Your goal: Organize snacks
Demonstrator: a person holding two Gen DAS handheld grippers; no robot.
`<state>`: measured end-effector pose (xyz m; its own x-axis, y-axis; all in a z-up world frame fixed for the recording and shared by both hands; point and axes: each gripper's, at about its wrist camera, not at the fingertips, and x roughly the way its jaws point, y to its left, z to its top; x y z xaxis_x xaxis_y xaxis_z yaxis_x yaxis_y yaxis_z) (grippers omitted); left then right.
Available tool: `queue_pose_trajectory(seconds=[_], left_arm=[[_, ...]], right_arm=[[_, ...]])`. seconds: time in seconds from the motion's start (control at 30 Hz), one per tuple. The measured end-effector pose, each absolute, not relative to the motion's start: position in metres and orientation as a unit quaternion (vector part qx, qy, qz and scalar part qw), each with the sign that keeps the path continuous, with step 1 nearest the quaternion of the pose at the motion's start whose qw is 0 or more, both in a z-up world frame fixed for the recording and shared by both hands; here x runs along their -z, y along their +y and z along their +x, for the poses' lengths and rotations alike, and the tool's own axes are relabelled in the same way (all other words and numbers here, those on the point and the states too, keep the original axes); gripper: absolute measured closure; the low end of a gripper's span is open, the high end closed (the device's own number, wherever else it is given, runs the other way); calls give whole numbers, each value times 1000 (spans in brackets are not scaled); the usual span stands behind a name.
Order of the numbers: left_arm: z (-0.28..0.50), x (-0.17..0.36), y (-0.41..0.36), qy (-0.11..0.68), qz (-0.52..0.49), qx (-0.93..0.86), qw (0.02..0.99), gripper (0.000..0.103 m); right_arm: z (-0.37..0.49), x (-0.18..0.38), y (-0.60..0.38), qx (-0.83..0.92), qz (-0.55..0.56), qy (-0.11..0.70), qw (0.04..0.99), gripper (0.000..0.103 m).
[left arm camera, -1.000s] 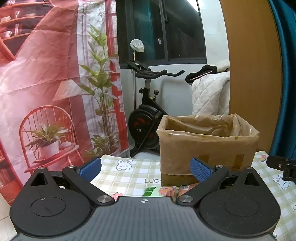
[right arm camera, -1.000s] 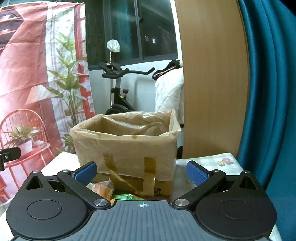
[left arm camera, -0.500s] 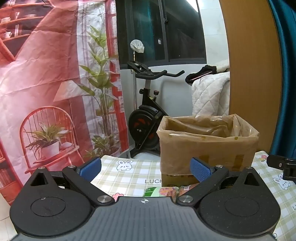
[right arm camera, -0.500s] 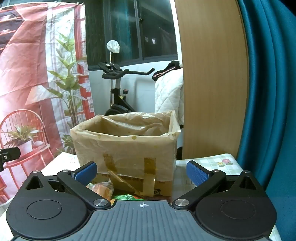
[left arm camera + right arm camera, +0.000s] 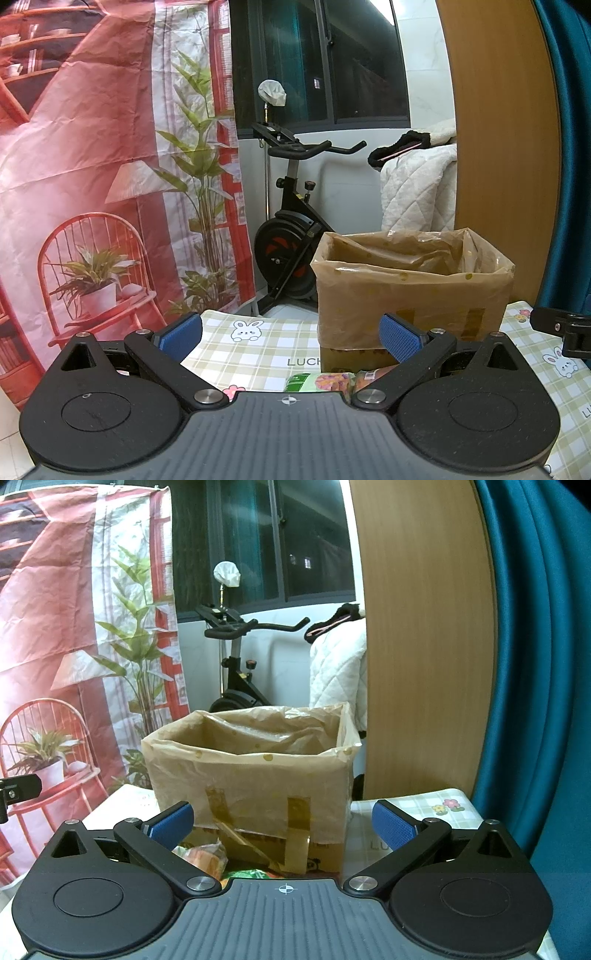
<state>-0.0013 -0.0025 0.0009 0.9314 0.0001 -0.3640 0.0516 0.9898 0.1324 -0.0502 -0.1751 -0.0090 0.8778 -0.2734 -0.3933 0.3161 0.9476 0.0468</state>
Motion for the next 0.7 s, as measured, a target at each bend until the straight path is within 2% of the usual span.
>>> queue_pose_trajectory(seconds=[0.7], left_arm=[[-2, -1, -4, 186, 70, 16, 980, 0]], right_arm=[[-52, 5, -174, 153, 53, 193, 968, 0]])
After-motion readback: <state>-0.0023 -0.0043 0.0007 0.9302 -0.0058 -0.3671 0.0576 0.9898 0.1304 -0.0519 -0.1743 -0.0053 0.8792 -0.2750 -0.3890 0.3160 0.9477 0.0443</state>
